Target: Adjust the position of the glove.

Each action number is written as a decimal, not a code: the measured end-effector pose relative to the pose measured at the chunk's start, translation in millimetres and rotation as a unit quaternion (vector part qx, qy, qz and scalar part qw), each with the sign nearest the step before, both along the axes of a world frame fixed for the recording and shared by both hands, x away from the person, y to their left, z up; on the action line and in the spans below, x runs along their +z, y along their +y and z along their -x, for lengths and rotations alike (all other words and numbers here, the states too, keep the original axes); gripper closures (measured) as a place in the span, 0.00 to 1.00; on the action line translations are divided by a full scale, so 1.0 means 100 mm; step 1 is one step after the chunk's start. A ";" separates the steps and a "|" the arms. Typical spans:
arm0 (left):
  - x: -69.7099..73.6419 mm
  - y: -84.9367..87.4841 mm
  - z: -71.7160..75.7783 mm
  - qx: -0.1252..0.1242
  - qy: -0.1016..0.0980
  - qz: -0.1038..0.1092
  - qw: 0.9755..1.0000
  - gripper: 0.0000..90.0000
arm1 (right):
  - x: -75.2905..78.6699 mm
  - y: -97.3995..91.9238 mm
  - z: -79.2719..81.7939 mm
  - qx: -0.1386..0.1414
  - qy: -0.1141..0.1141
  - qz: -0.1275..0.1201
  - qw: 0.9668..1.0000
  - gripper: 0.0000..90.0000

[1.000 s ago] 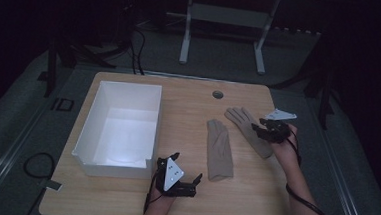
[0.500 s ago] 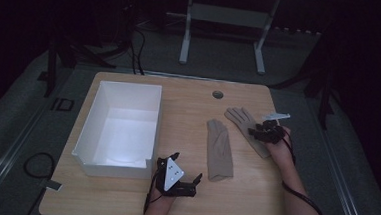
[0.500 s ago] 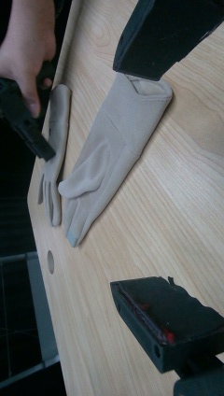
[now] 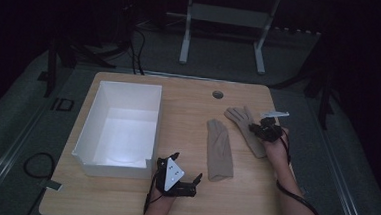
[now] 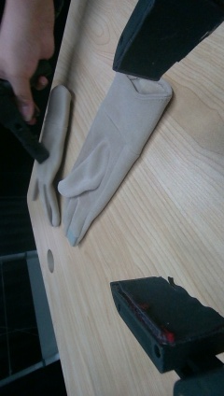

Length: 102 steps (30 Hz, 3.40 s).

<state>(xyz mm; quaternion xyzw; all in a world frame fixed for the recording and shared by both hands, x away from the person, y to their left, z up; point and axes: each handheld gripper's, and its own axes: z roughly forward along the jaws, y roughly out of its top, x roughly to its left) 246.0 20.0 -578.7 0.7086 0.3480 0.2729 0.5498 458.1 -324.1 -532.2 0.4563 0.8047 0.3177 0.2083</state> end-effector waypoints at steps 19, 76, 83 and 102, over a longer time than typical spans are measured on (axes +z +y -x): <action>0.00 -0.02 0.02 0.000 -0.005 -0.009 1.000 0.00 | 0.45 -0.06 0.57 -0.156 -0.039 -0.027 0.987 0.93; 0.00 -0.02 0.01 -0.001 -0.004 -0.008 1.000 0.00 | -0.17 -0.36 0.71 -0.017 -0.037 -0.019 0.999 0.92; 0.00 -0.02 0.01 0.000 -0.004 -0.009 1.000 0.00 | 0.14 -0.23 0.76 -0.042 -0.064 -0.038 0.996 0.92; 0.00 -0.02 0.01 -0.002 -0.005 -0.009 1.000 0.00 | 0.76 0.63 0.95 -0.032 -0.117 -0.104 0.987 0.92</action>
